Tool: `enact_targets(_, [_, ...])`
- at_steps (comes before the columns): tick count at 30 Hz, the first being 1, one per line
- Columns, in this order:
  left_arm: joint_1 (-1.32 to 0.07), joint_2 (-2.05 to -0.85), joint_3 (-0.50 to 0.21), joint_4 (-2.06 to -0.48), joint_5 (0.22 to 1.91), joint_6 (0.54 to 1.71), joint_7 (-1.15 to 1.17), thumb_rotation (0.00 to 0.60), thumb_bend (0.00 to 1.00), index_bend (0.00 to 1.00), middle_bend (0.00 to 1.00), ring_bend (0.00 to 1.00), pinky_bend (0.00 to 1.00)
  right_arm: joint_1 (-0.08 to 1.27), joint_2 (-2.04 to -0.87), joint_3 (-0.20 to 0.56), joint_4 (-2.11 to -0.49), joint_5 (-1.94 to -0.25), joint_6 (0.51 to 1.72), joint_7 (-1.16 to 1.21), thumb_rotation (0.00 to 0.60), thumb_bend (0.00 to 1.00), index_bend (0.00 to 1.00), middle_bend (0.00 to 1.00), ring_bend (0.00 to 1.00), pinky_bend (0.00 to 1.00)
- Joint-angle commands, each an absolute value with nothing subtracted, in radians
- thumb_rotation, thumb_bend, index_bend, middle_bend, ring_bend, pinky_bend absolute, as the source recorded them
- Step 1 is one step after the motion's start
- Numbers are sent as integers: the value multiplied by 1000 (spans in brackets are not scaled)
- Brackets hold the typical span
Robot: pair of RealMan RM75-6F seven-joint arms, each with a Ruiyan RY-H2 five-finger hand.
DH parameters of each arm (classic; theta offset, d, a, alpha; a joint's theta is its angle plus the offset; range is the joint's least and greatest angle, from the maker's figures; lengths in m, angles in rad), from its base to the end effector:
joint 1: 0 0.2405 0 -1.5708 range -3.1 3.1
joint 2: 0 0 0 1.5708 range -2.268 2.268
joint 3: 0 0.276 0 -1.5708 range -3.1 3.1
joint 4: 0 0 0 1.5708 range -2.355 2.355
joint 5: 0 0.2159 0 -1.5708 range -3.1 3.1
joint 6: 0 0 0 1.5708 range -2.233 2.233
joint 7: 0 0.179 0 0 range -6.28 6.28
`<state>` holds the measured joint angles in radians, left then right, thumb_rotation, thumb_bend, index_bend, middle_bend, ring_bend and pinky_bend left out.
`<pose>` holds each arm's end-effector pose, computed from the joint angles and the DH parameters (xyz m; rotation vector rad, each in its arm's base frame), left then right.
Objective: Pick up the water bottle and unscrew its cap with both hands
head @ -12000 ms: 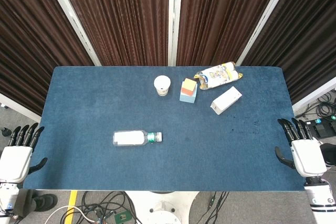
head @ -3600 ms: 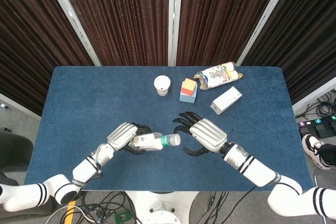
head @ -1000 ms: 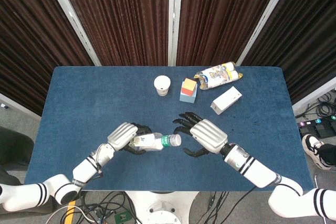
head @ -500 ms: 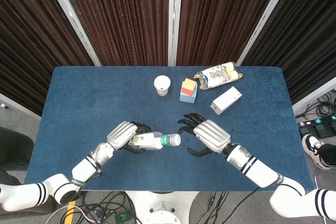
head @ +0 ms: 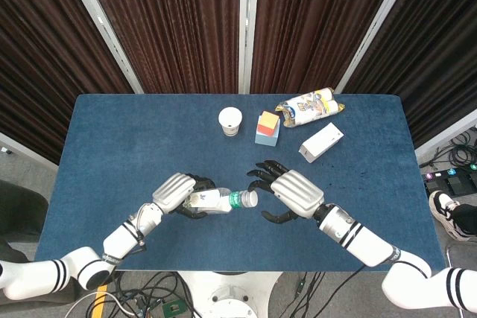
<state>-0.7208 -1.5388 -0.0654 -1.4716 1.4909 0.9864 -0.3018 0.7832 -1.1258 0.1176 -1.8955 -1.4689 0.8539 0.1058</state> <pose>-0.1353 0.3437 -0.0507 -2.0002 -1.3176 -1.2894 -0.0885 -0.3293 0.0461 2.2048 -1.0637 1.1553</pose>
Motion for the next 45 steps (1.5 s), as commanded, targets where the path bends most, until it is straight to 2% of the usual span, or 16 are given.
enact_targets(1, [-720, -1539, -65, -1470, 1490, 986, -303, 600, 337, 562, 575, 438, 421, 784, -1125, 118, -1899, -1473, 855, 107, 514, 305, 278, 123, 0, 0])
enact_targets(45, [-719, -1536, -65, -1471, 1492, 989, -307, 600, 336, 562, 575, 438, 421, 772, -1124, 118, -1888, -1484, 880, 125, 514, 307, 278, 122, 0, 0])
